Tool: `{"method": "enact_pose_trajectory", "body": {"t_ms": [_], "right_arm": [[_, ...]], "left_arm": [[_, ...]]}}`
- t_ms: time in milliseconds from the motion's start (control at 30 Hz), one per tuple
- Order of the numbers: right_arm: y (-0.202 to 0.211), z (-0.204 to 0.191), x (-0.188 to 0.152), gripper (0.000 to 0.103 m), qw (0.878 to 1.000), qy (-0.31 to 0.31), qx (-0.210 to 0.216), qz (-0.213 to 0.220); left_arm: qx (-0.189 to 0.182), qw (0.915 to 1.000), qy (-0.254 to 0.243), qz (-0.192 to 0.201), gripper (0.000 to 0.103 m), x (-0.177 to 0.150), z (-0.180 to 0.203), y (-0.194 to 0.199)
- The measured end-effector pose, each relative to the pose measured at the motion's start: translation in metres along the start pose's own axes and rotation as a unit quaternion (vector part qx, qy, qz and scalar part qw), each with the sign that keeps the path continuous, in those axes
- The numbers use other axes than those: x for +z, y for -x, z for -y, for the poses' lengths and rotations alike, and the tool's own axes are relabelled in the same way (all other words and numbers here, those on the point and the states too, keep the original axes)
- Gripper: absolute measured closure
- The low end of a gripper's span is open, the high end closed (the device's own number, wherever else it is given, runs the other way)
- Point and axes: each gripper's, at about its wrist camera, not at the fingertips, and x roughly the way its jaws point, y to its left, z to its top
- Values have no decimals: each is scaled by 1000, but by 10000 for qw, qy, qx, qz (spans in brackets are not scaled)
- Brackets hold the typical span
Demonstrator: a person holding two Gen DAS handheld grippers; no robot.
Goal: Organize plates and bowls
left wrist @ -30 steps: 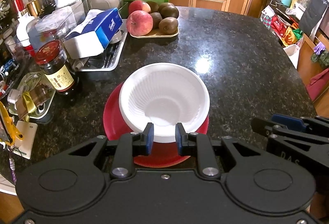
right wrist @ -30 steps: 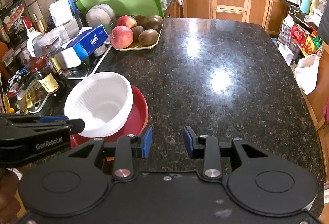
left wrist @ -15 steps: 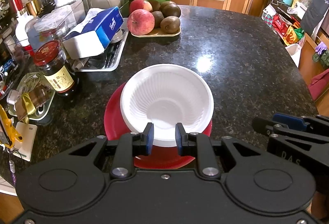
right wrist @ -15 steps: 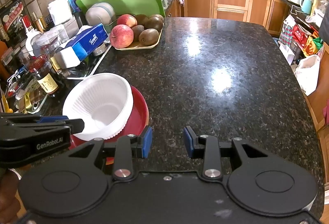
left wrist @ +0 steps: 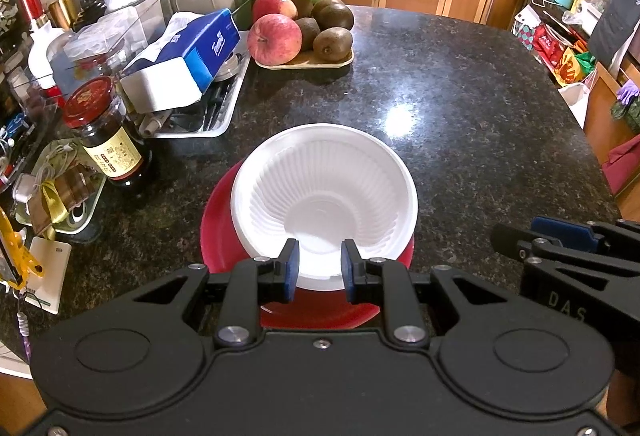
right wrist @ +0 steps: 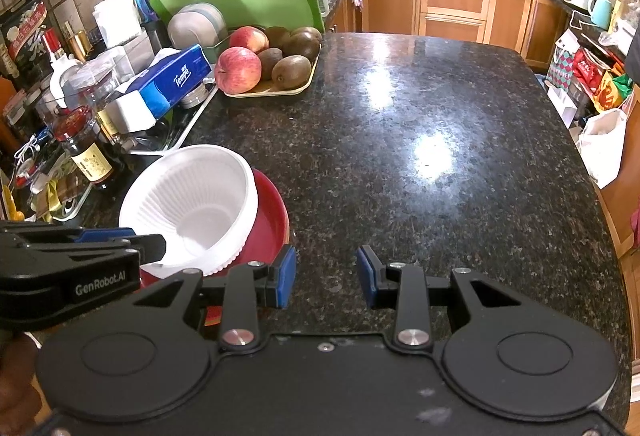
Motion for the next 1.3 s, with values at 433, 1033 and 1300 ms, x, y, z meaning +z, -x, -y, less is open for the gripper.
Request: {"method": "enact_pose_trajectory", "body": {"t_ms": [433,1033,1300], "right_arm": [[-2,1,2,67,10000,54,18,-12],[-2,4,3,67,10000,46,32,-16],[-3,7,3,67,10000,9,23,-15]], "left_arm": [[-11,10000,23,-30,74,2,3,-1],[-14,10000,-38,-66,74,2,12,-1],[-9,10000,-43,-68,74,2,13,-1]]}}
